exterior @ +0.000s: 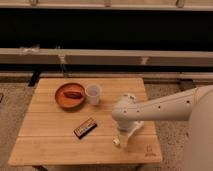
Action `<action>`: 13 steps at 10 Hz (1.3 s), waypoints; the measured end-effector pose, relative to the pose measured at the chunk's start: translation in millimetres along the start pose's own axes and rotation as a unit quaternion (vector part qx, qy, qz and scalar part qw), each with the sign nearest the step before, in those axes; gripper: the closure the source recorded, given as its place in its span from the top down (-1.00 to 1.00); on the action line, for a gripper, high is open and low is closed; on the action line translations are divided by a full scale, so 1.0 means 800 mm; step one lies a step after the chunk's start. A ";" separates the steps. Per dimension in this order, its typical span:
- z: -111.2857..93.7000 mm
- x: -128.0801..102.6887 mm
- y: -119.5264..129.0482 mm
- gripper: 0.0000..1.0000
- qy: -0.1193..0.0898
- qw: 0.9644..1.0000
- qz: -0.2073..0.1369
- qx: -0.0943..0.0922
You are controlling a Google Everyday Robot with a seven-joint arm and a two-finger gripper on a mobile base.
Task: Place the bottle in the ceramic bowl
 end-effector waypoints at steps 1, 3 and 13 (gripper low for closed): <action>0.003 -0.003 0.001 0.49 0.003 1.000 -0.007 -0.001; 0.008 -0.009 0.004 0.07 0.010 1.000 -0.018 -0.005; -0.071 -0.026 -0.045 -1.00 -0.035 0.998 0.050 0.021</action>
